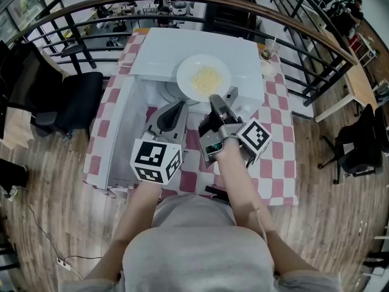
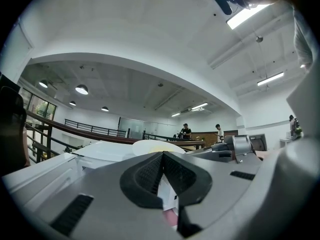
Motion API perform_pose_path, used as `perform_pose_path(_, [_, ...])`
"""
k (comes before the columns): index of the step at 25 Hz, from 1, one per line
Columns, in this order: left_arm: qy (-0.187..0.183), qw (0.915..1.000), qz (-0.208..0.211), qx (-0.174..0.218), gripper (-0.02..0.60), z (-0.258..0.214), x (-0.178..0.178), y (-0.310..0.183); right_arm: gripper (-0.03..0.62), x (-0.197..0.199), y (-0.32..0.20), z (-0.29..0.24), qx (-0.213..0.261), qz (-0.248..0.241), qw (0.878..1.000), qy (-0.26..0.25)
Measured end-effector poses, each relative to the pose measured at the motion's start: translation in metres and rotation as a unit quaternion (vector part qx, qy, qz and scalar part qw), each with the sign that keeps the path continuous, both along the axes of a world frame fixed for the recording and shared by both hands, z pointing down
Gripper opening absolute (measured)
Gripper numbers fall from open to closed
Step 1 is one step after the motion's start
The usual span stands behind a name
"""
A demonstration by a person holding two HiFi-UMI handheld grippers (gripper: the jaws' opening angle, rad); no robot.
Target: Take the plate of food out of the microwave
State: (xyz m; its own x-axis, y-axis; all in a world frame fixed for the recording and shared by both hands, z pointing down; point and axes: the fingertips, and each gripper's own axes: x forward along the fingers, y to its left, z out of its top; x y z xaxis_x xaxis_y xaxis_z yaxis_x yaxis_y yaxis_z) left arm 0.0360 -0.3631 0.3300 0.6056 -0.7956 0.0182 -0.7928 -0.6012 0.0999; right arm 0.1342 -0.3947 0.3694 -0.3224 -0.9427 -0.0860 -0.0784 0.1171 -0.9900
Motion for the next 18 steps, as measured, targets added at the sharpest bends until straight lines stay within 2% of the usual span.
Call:
perform_pose_path(8, [-0.008,0.9996,-0.026,0.005,0.000,0.003,0.003,-0.008,0.029,0.004,0.000,-0.002,0.012,0.027,0.999,0.012])
perform_pose_path(18, [-0.006,0.9993,-0.037,0.008,0.000,0.002,0.003,-0.012,0.029,0.004,-0.001,0.000,0.013,0.023,1.000,0.011])
